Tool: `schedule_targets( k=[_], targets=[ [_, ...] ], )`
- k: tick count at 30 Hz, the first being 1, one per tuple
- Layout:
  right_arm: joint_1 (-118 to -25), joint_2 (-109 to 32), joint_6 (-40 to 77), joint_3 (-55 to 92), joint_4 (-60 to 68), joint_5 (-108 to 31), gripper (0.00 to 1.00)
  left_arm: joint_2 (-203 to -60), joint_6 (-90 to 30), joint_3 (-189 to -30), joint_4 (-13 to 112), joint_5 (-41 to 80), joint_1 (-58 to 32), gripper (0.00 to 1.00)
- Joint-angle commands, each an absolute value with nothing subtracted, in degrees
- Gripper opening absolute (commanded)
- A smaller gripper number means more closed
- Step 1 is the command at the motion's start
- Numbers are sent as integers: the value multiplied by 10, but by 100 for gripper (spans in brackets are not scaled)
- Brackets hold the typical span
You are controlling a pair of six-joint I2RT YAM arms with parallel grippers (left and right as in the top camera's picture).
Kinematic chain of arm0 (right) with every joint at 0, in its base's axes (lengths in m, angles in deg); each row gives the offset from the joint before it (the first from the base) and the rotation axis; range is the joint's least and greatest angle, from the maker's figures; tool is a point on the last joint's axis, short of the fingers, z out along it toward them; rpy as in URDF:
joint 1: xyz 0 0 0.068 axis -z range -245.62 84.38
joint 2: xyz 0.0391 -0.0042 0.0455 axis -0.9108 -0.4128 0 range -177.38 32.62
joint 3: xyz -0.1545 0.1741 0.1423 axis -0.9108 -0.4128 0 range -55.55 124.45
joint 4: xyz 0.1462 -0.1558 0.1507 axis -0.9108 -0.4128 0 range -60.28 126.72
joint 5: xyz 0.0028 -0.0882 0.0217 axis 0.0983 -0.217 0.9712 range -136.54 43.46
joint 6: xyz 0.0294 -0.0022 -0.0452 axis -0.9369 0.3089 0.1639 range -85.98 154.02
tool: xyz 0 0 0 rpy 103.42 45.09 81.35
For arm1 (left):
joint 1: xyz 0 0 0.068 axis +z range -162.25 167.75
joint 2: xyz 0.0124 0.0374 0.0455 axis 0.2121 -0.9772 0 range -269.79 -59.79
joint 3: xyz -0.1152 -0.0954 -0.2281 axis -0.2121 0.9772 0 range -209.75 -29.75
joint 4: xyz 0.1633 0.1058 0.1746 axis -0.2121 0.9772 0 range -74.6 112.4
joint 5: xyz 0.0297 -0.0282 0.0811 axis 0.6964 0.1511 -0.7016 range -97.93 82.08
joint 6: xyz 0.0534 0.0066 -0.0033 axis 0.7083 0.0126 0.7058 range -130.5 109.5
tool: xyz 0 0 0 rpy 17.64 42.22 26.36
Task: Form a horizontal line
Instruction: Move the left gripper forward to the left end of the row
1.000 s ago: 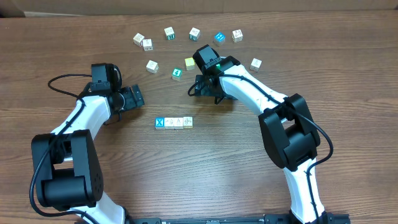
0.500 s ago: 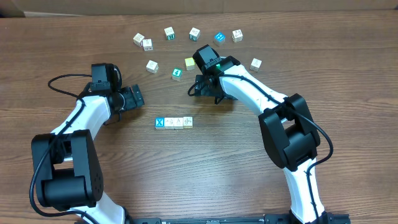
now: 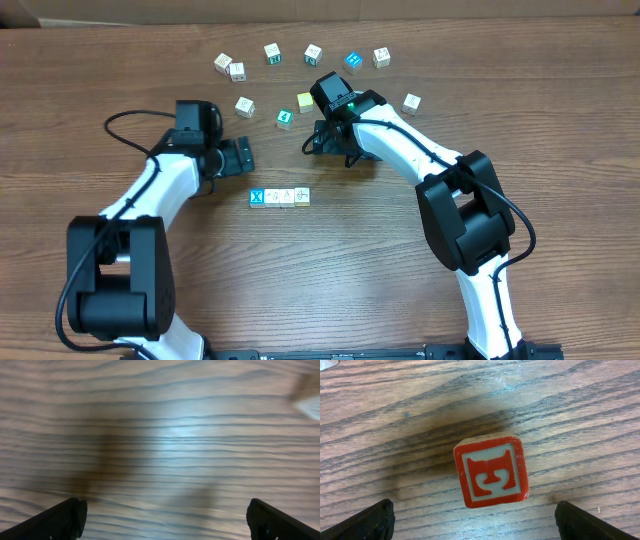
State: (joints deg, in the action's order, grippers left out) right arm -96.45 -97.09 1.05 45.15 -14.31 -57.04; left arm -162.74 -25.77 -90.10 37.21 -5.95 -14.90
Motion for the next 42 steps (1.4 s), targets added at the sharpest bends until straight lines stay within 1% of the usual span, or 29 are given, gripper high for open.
schedule_targets(
  k=[1,6,9,15,24,27,32,36,42],
  targets=[
    [-963,-973,10,449,-141,-576,100,-1584,-264,-899,372,-55,-179,100],
    [-963,-973,10,449,-141,-576,100,-1553,-260,-899,373,-61,-198,99],
    [-963,-973,10,449,-141,-576,100,-1542,-254,-899,375,-84,-198,99],
    [-963,-973,10,449,-141,-576,100,-1527,-249,-899,383,-86,-198,99],
    [-963,-973,10,449,-141,-576,100,-1517,-147,-895,407,-92,-198,100],
    [-963,-973,10,449,-141,-576,100,-1516,-100,-881,404,-60,-198,99],
    [-963,-973,10,449,-141,-576,100,-1514,7,-840,359,39,-198,100],
    [-963,-973,10,449,-141,-576,100,-1508,10,-782,291,52,-198,99],
    [-963,-973,10,449,-141,-576,100,-1507,11,-719,247,52,-198,100]
  ],
)
